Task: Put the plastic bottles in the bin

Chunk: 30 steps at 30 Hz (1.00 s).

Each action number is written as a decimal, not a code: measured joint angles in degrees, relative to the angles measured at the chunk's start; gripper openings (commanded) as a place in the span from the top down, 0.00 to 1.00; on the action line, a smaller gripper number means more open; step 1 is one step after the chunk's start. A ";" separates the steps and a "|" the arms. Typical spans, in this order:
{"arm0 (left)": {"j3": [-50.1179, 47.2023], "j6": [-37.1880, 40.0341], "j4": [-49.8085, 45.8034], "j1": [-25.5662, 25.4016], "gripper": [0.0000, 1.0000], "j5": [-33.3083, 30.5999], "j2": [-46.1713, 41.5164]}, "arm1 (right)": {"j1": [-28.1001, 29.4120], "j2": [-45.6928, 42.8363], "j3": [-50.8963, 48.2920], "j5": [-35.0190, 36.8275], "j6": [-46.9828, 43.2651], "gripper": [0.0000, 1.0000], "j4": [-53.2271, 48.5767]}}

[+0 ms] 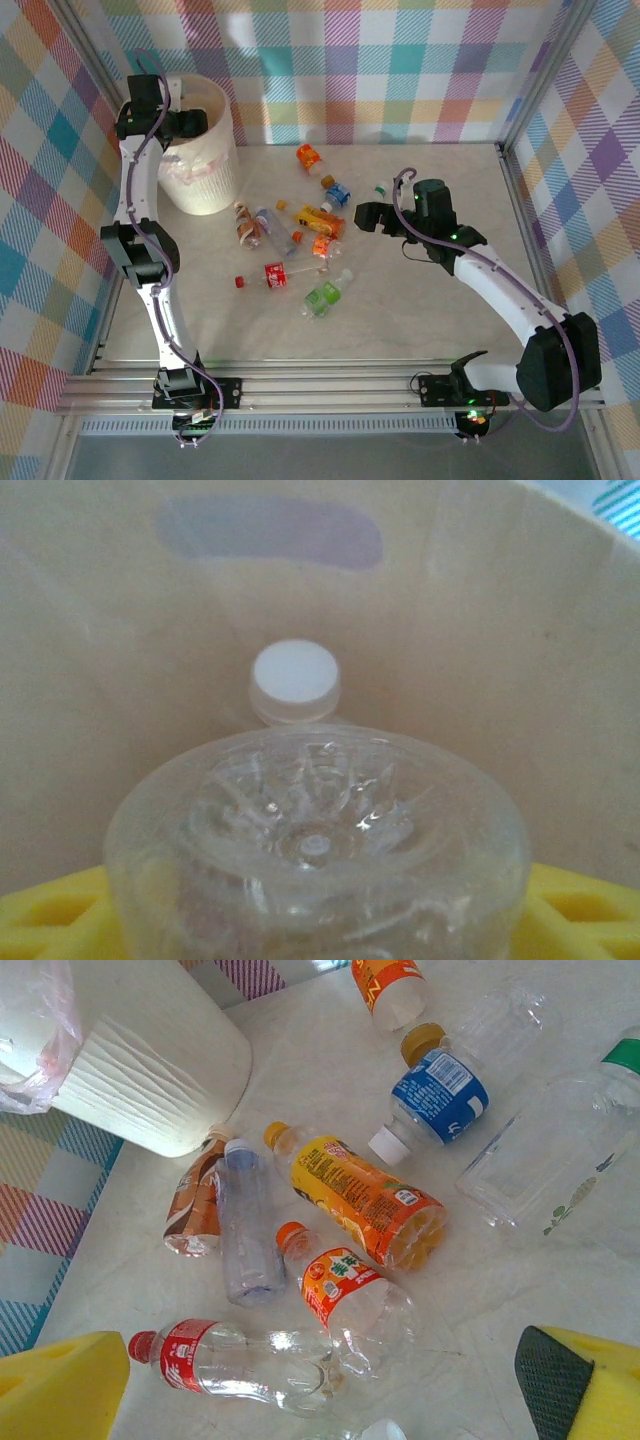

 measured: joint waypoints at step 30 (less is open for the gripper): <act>-11.69 -16.59 6.56 -9.44 0.00 2.10 -18.25 | 0.00 5.14 -3.67 8.22 12.26 0.00 -3.82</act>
